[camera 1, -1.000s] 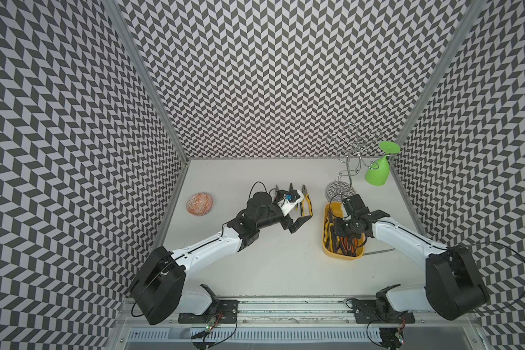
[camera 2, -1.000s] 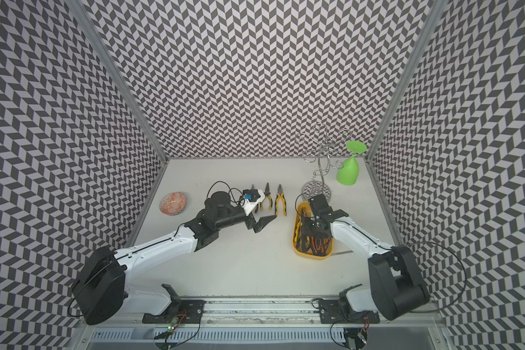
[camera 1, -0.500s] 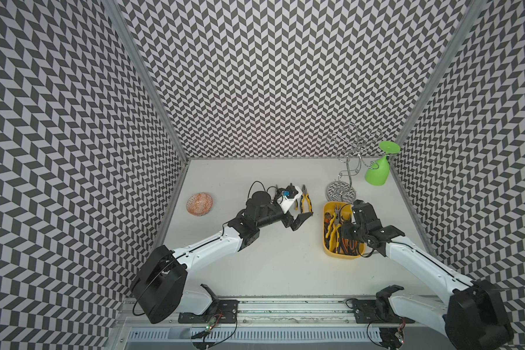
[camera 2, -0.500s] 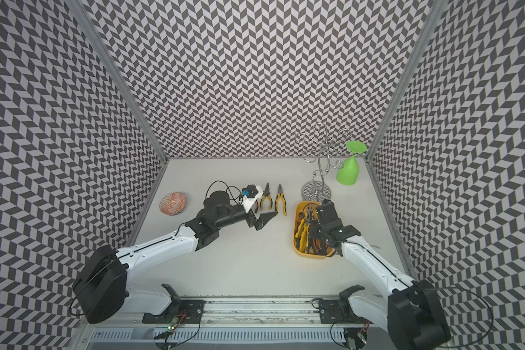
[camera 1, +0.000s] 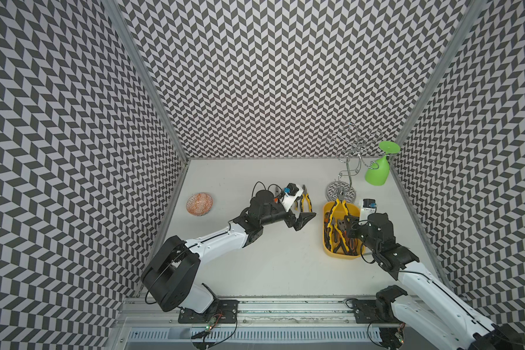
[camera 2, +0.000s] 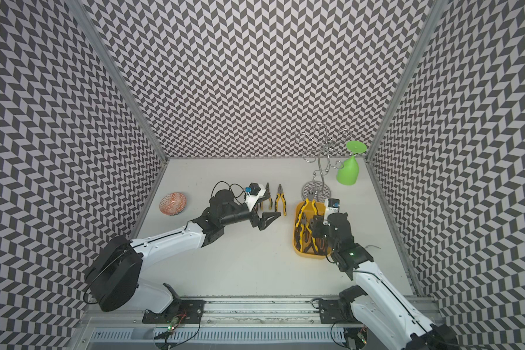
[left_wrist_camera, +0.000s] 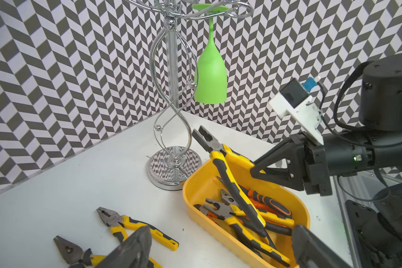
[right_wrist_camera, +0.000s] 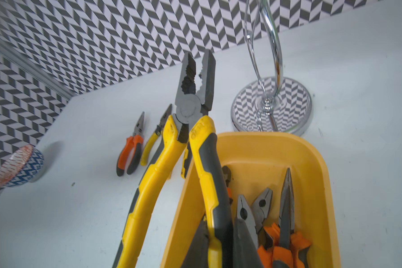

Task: Take the pliers out of the storage box
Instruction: Pick up the pliers from the storage box.

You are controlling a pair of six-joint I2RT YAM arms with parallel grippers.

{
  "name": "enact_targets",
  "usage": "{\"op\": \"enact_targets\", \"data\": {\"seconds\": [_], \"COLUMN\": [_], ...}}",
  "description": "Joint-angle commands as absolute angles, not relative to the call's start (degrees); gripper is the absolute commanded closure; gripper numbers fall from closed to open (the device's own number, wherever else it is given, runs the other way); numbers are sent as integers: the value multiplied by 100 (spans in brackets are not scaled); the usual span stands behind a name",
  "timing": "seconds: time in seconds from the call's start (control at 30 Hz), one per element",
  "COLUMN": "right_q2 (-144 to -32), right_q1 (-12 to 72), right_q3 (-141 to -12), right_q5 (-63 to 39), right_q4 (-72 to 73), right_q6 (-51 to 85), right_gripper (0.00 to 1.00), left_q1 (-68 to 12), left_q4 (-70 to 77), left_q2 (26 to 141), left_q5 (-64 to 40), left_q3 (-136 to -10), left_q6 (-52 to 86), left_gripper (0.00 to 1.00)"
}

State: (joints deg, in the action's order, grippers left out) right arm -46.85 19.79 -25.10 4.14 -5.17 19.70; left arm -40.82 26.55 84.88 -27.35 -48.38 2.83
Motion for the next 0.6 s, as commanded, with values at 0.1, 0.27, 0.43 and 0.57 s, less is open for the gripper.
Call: {"op": "enact_targets", "data": {"seconds": [0.1,0.27,0.43,0.57], "right_q2": [-4508,-4570,-4560,-4588], "right_q1": [1975,1984,2004,2021], "right_q3": [-2680,-2791,-2784,-2873], "right_q5": [-143,-729,-1019,-1112], "right_q4": [546,718,1249,1382], "right_q6": [1793,1958,2126,2119], "right_gripper": [100,100,100,100], "left_q1": [-4052,-4101,-4349,-4359], "left_q4": [2708,2218,2078,2131], "left_q2": [8824,9396,9645,9803], "left_q5": [-3124,-3118,-2608,-2696], "left_q3": [-5532,-6337,-6693,-6907], "left_q6": [1444,2650,2889,3250], "left_gripper": [2,20,31,42]}}
